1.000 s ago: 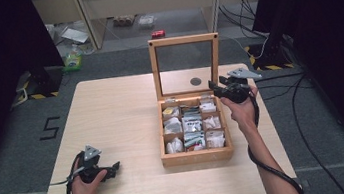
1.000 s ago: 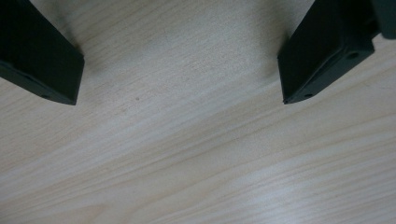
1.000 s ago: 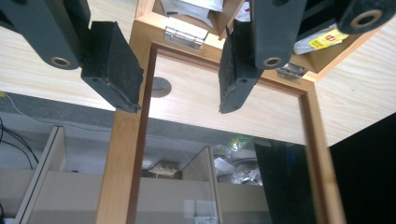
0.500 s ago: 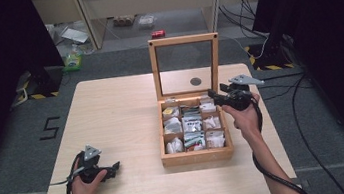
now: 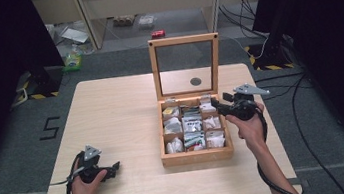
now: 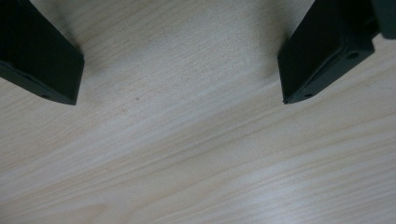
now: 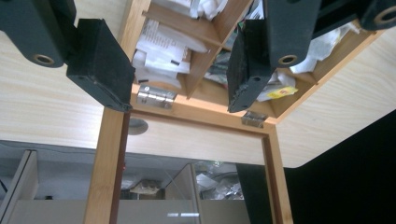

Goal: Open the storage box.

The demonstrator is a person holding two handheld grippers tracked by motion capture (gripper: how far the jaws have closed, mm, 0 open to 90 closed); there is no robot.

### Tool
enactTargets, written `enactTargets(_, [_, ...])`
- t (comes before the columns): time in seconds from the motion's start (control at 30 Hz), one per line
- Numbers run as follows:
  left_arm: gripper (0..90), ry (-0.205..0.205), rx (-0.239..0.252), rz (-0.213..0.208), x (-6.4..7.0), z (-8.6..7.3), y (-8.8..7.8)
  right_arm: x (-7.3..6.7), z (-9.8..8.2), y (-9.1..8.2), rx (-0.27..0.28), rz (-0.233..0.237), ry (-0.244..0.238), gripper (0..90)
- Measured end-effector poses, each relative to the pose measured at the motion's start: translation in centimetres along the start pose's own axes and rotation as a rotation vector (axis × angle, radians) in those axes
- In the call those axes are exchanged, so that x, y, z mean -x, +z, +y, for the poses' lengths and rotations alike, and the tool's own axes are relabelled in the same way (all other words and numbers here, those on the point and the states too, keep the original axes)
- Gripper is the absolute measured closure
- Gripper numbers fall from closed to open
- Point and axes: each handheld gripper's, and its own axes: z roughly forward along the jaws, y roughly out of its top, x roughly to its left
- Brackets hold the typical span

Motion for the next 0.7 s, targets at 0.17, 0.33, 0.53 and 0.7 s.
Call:
enactTargets(0.17, [0.0,0.0,0.0,0.0,0.0,0.0,0.0,-0.3,-0.9,-0.2,-0.009,0.02,0.01,41.2])
enactTargets(0.33, [0.0,0.001,0.0,0.0,0.0,0.0,0.0,-0.4,-1.9,-0.3,-0.054,0.027,-0.016,40.9])
enactTargets(0.53, [0.0,0.001,-0.001,0.0,0.0,0.0,0.0,0.0,-2.4,-0.5,-0.076,0.027,-0.012,41.0])
enactTargets(0.7, [0.0,0.001,0.0,0.0,0.0,0.0,0.0,-0.1,-2.8,-0.5,-0.109,0.03,-0.025,41.0])
